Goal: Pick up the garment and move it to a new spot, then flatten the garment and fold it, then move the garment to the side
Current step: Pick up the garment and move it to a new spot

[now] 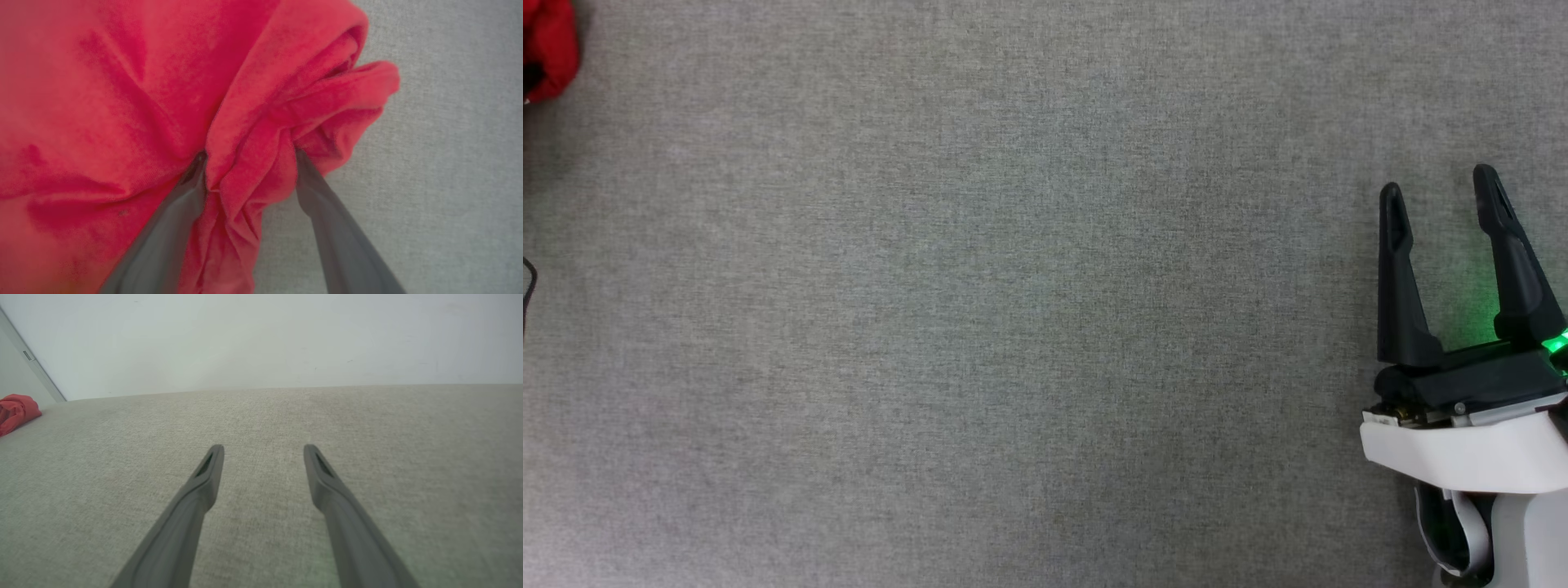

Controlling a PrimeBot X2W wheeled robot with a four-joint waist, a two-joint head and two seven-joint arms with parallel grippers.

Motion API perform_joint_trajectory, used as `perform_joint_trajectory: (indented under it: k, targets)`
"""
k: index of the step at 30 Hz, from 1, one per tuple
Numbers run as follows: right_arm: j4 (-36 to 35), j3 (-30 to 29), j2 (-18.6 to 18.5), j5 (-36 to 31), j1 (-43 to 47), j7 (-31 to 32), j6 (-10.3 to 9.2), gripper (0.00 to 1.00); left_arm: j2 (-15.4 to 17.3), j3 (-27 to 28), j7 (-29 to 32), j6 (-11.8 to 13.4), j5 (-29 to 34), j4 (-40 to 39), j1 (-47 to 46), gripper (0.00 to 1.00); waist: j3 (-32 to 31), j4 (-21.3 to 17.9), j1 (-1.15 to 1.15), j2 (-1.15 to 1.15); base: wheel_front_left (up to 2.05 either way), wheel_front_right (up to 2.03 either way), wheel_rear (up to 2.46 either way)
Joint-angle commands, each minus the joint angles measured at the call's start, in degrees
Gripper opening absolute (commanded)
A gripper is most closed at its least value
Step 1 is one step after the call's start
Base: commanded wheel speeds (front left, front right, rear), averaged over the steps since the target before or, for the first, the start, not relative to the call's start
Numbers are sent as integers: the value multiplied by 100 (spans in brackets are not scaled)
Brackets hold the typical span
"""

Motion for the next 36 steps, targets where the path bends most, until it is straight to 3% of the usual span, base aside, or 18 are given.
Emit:
perform_joint_trajectory:
  k: [1, 2, 11, 19, 25, 28, 36]
  targets:
    - [6, 2, 5, -33, 17, -34, -2, 100, -115, -151, 29, 9, -9, 135, 177, 46, -12, 14, -1, 0, 0, 0, 0]
    - [14, -4, 6, -37, 26, -31, -2, 100, -127, -203, -11, 10, -48, 186, 197, 0, -33, 30, -1, 0, 0, 0, 0]
    - [289, 23, 7, -3, 139, -73, -2, 100, -50, -516, -948, 7, -487, -98, 126, 0, -716, 212, -1, 0, 0, 0, 0]
    - [784, 77, 8, 264, 354, -207, -2, 100, 117, -864, -1759, 7, -1055, -1059, 425, 0, -1714, 316, -1, 0, 0, 0, 0]
    - [1121, 45, 8, 450, 439, -291, -2, 100, -40, -1303, -2190, 7, -1262, -1843, 774, 0, -2378, 314, -1, 0, 0, 0, 0]
    - [1253, -3, 9, 560, 468, -320, -2, 100, -187, -1529, -2482, 7, -1137, -2186, 932, 0, -2639, 251, -1, 0, 0, 0, 0]
    - [1448, -14, 9, 733, 540, -348, -2, 100, -1159, -2142, -3063, 105, -894, -2599, 1442, 0, -3087, -164, -1, 0, 0, 0, 0]
